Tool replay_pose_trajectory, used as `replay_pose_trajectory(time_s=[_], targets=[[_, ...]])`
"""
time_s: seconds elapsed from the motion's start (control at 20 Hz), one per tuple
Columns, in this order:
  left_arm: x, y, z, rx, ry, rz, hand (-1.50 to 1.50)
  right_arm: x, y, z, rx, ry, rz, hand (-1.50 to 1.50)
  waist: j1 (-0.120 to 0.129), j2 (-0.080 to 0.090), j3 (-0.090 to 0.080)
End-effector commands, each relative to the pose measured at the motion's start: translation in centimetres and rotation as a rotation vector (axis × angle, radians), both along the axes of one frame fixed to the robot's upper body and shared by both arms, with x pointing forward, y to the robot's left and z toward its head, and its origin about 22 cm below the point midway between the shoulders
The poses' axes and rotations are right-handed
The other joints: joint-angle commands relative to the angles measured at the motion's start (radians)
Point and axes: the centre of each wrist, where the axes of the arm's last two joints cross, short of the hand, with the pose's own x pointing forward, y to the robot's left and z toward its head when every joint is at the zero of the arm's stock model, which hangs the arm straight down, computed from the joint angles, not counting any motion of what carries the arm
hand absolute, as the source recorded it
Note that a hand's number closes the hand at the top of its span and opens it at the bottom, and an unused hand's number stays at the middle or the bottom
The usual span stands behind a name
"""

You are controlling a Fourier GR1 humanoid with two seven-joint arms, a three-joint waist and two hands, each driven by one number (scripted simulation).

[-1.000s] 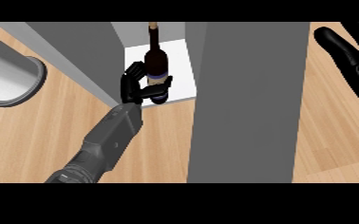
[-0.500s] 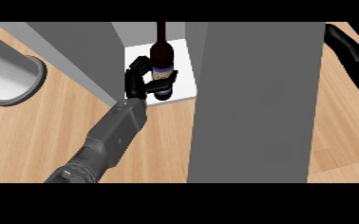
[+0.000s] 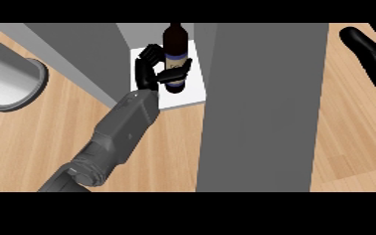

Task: Pick up the wine, place it into the cabinet and close the cabinet

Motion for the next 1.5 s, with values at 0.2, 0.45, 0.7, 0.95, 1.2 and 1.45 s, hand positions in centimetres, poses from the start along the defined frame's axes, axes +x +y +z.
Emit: replay_pose_trajectory(time_s=[0.2, 0.45, 0.7, 0.95, 1.2, 1.45], targets=[[1.5, -1.1, 2.7, 0.001, 0.017, -0.002, 1.50, 0.0, -0.2, 0.3, 0.003, -0.008, -0.002, -1.50, 0.018, 0.004, 0.000], [1.9, -0.8, 3.2, -0.036, 0.069, -0.014, 1.50, -0.2, -1.1, -0.1, 0.002, -0.002, -0.030, -1.50, 0.042, 0.006, 0.000], [2.2, -0.7, 3.6, -0.008, 0.079, 0.028, 1.50, -0.6, -1.2, -0.2, -0.006, -0.008, -0.018, -1.50, 0.037, 0.008, 0.001], [2.7, 2.2, 3.7, 0.264, 0.042, 0.071, 1.50, -0.6, -1.1, -0.6, -0.002, 0.006, -0.007, -1.50, 0.020, 0.015, 0.003], [2.2, 2.7, 2.7, 0.369, 0.040, 0.109, 1.50, -0.1, -1.0, -0.4, -0.005, -0.008, -0.018, -1.50, 0.032, 0.019, 0.001], [1.8, 4.0, 1.7, 0.462, 0.077, 0.184, 1.50, -0.4, -0.7, -0.5, -0.015, -0.021, 0.001, -1.50, 0.015, 0.030, 0.001]])
